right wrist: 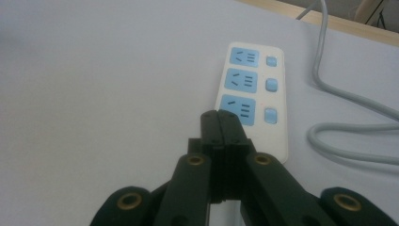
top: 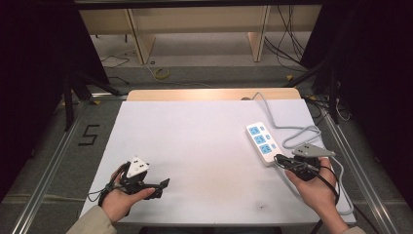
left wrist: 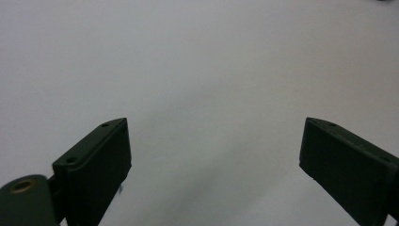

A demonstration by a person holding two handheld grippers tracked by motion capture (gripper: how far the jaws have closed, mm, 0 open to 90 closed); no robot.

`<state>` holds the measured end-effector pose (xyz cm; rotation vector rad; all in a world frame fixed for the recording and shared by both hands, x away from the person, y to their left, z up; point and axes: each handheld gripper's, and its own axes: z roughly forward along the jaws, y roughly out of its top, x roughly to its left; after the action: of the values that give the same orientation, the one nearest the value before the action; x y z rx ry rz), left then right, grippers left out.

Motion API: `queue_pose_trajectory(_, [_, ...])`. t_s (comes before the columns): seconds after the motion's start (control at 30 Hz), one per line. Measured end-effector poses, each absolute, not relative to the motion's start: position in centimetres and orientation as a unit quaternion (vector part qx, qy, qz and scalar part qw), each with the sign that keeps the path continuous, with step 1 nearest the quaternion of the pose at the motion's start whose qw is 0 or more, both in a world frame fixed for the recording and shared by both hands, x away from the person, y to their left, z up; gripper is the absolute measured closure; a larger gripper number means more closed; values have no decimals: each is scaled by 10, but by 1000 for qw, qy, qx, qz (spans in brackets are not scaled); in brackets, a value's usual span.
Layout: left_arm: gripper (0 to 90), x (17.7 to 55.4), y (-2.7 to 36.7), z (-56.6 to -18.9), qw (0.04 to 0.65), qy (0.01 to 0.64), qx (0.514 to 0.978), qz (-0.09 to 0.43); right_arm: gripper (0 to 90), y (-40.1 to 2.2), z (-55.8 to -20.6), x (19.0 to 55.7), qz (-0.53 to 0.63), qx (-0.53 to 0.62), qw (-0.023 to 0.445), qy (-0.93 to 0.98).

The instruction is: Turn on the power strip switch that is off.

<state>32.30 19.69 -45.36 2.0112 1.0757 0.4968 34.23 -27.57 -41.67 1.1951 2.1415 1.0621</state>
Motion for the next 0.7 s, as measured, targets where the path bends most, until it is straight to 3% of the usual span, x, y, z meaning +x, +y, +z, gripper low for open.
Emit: queue_pose_trajectory(0.7, [103, 324, 197, -452, 394, 423, 792, 197, 900, -272, -409, 355, 371, 446, 224, 783])
